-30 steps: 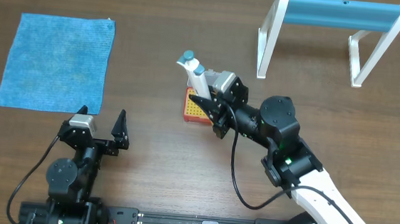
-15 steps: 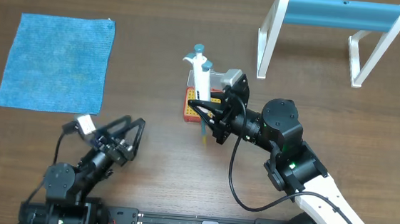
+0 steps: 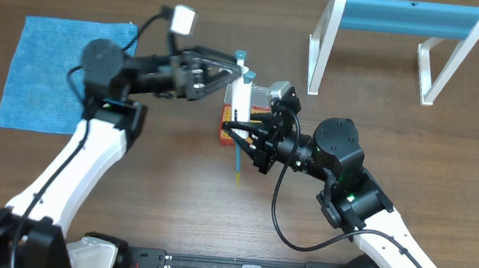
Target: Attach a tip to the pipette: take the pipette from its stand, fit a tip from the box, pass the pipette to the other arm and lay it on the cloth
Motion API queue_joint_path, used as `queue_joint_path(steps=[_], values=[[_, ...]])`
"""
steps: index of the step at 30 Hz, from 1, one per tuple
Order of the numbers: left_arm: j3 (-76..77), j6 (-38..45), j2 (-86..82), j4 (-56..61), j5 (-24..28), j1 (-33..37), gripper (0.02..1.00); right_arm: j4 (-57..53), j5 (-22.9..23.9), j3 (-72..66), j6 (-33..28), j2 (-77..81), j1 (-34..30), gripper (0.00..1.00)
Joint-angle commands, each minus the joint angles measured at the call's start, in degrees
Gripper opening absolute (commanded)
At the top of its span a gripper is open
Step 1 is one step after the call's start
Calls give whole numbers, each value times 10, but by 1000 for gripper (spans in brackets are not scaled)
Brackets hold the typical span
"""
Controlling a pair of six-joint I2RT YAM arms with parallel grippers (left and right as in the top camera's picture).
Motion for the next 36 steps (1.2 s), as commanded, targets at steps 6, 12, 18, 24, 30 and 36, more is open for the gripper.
queue_joint_path(steps=[6,12,18,24,30,36], values=[[30,12,28,14,134,-25,952,14,-14,9,13,-5,-26,84],[30,46,28,14,133,-25,910,50,-59,9,24,-5,-26,82],[30,61,28,14,110,-27,27,50,-96,9,28,-5,-26,82],[30,104,29,-1,72,-46,27,50,-119,9,37,-5,-26,774],[30,381,32,-523,-115,33,27,-124,-223,9,36,-5,-160,787],[151,503,32,-889,-445,82,25,-395,83,9,-32,-5,-271,796]])
